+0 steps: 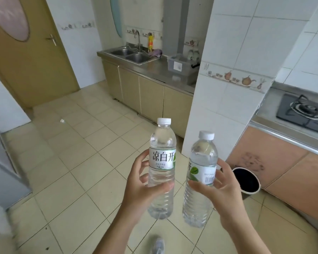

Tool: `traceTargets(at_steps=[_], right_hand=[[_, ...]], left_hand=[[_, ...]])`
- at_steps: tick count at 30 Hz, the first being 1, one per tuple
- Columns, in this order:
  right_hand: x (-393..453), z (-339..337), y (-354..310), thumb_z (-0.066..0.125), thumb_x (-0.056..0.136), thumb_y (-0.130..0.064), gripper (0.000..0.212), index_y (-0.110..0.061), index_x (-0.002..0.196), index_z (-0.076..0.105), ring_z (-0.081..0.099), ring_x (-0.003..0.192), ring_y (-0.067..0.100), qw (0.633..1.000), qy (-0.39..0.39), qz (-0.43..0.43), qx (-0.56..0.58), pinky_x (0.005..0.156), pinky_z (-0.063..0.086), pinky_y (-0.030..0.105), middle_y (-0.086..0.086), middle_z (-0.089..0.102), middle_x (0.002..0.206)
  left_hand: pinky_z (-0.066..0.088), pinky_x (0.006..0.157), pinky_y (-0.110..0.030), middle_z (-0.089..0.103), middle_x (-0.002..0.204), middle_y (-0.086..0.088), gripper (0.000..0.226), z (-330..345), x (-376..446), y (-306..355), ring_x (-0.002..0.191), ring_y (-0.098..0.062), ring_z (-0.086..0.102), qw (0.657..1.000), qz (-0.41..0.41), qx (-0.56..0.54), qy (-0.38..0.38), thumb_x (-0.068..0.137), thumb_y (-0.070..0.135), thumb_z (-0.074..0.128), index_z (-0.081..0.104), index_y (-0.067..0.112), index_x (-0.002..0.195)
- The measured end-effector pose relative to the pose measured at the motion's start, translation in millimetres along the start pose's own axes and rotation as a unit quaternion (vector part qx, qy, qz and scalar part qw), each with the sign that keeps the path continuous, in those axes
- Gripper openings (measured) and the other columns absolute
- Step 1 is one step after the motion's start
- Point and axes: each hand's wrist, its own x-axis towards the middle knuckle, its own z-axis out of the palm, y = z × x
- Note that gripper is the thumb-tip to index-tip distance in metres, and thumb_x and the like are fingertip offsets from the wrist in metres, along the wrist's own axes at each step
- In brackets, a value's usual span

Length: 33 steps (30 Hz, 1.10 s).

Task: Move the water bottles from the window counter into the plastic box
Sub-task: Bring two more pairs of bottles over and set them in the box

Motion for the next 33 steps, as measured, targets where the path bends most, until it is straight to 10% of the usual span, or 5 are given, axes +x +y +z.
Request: traceTargets(at_steps=[33], right_hand=[[683.4,127.9,-83.3,0.088,0.055,-0.002,0.073,-0.033,0.114,0.057,0.07,0.084,0.007,0.993,-0.096,-0.042,-0.045,0.067,0.053,0.025,-0.015,0.072,0.094]], left_hand=[[0.057,0.089,-0.04,0.058,0.127,0.012,0.09,78.7,664.3,19.0,0.112,-0.013,0.063,0.997,0.015,0.007,0.076,0.041,0.03,0.09,0.051,0.064,0.114]])
